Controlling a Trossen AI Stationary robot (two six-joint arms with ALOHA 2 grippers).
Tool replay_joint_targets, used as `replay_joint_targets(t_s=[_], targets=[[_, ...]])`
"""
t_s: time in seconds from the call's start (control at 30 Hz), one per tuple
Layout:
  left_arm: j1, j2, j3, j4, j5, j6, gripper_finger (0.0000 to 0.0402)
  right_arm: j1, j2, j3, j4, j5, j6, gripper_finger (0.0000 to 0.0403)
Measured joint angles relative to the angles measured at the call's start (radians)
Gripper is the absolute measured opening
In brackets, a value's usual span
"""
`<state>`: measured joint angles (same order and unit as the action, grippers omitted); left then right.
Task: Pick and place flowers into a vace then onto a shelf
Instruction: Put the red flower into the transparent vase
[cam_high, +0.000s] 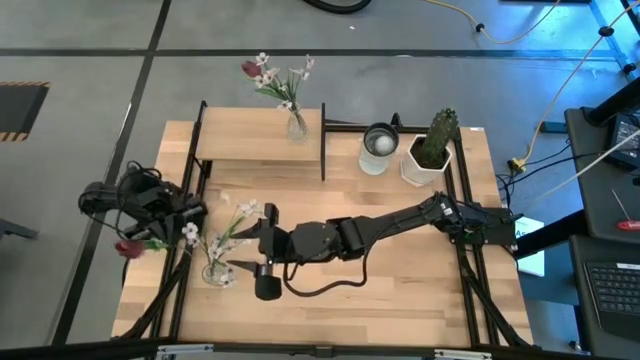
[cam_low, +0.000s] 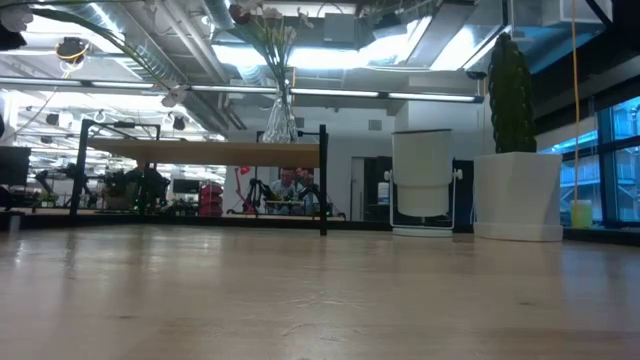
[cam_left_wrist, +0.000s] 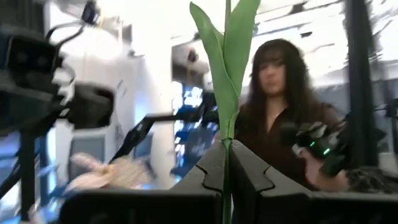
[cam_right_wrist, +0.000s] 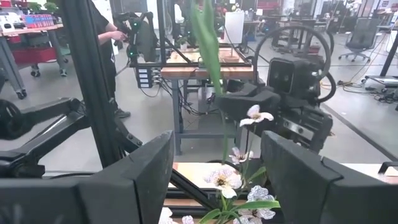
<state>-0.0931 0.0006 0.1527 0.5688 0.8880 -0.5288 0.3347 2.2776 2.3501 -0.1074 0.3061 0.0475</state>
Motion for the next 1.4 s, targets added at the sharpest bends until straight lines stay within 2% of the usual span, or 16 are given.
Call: replay_joint_targets(t_s=[0.2,0.57,0.83,1.03,1.4], targets=[[-0.060,0.000,-0.071,0.114,-0.028,-0.003,0.0004,0.003,0.000,0.000,0.000,0.000,0.005,0.0243],[-0.171,0.000,-0.134,0.118,-0.079,0.097,0.0004,0.003,-0.001,0.000,0.000,0.000,0.051,0.0243],[-0.255,0.001,-0.145,0.077,-0.144,0.197,0.0004,0.003,-0.002,0.000,0.000,0.015,0.056,0.0243],[-0.305,0.001,-0.145,-0.071,-0.249,0.264,0.0004,0.003,-0.002,0.000,0.001,0.015,0.056,0.0243],[-0.411,0.002,-0.145,-0.161,-0.382,0.336,0.0004,0.002,-0.002,0.000,0.002,0.016,0.055,0.0243]])
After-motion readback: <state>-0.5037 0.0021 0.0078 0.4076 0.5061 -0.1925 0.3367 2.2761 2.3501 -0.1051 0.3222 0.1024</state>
